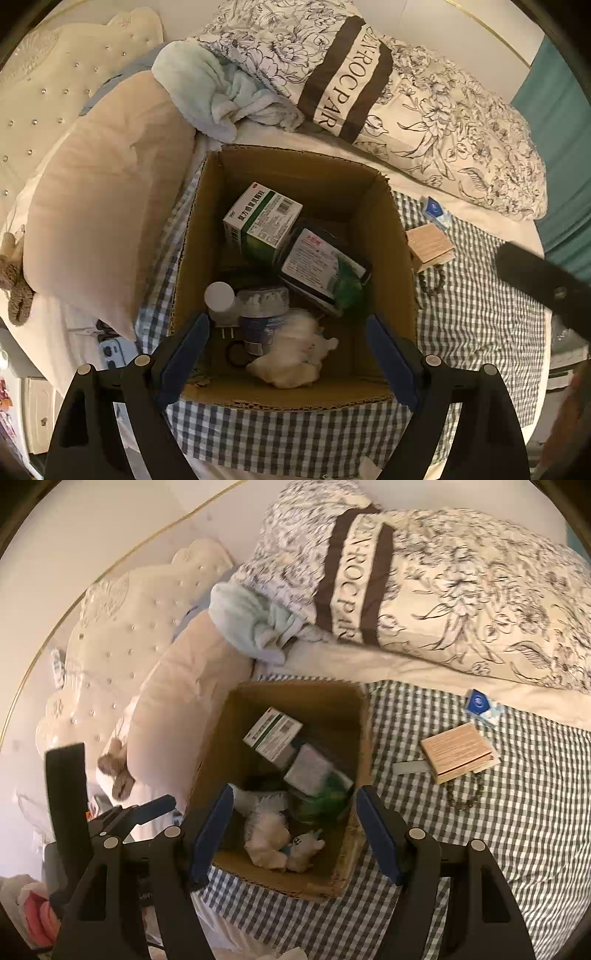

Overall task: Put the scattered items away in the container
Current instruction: 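Move both grippers from the box toward the tan booklet on the gingham cloth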

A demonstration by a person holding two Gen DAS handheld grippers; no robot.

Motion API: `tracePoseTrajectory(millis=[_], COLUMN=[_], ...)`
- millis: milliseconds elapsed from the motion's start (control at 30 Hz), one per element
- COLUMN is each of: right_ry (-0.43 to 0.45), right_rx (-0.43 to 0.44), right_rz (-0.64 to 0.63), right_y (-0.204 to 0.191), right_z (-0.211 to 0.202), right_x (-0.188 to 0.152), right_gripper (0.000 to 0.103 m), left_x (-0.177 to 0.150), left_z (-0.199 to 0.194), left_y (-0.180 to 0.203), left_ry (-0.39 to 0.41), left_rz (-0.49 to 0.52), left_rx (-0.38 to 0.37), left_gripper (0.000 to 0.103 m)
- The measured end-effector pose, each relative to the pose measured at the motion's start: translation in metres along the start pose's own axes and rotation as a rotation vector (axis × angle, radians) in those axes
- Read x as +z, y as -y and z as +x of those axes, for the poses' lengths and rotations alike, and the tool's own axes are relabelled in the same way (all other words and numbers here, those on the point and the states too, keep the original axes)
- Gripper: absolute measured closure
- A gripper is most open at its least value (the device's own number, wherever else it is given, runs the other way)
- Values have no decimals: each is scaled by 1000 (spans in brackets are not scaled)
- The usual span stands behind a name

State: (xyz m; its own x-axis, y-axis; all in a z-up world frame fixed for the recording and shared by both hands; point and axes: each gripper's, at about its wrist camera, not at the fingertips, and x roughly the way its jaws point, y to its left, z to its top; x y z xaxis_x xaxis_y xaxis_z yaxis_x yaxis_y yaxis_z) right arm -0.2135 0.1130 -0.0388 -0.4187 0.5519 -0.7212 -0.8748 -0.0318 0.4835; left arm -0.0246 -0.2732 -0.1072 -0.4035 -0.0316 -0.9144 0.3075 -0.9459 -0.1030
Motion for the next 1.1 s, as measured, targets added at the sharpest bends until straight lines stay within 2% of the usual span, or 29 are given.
tracePoseTrajectory(millis=[167,400,833,1000,1100], right_ry=[37,69,64,61,61], right_rx=[-79,-173,-202,-201,-194], right_rz=[58,167,249,260,280], right_y=[32,96,182,207,217], right_z=[-24,-66,-123,-126,-124], right_x=[-6,-33,-83,-90,-91], right_gripper=[34,34,34,34,34], left_x=[2,-1,-29,-30,-19], left_z=[-1,-6,5,20,30], left_y=[13,62,171,202,217], left_ry=[1,7,-15,-16,-46], left_rz=[26,107,207,301,361], left_rx=[-4,-31,-81,-94,-105], left_gripper=[13,13,13,13,13])
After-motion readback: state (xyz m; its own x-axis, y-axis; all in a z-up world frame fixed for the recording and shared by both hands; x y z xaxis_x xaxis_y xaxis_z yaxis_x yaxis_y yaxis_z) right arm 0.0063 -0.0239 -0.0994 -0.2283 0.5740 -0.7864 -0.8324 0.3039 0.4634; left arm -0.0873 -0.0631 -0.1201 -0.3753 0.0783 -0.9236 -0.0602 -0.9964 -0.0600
